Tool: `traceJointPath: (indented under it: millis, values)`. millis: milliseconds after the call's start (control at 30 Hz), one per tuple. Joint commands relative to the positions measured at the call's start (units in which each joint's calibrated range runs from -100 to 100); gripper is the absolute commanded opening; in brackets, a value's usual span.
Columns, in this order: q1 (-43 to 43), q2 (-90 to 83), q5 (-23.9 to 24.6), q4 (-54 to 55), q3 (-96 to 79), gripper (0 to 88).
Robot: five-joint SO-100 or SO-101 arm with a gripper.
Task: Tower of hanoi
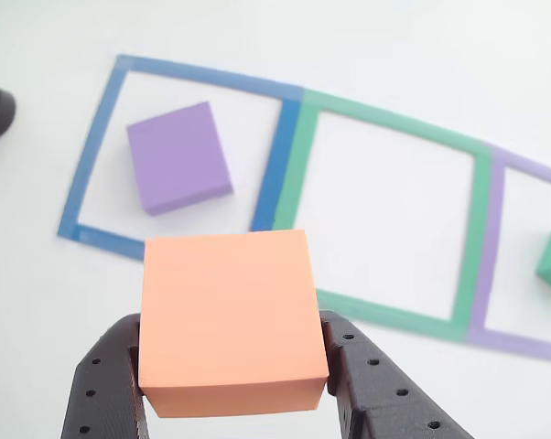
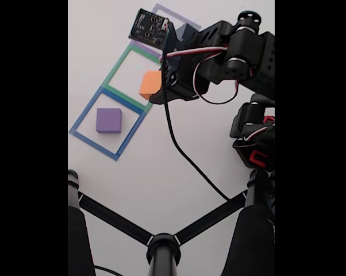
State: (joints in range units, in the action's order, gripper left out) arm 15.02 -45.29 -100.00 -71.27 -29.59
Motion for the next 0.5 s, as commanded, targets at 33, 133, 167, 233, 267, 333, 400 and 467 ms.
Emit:
traceJointPath:
  millis: [33, 133, 167, 233, 267, 333, 400, 467]
  values:
    - [2.6, -2.3, 0.0, 22.3, -14.9, 10.4]
    - [3.5, -0.5, 0.0, 36.0, -23.6, 10.6]
    - [3.6, 0.4, 0.0, 40.9, -26.5, 10.8]
    - [4.1, 2.6, 0.0, 50.3, -31.4, 10.9]
    - [4.2, 3.7, 0.0, 53.7, -33.0, 10.9]
    - [4.5, 6.7, 0.0, 60.8, -35.7, 11.0]
    - [4.6, 10.5, 0.0, 68.6, -38.2, 11.0]
    - [4.8, 14.5, 0.0, 75.5, -39.6, 11.1]
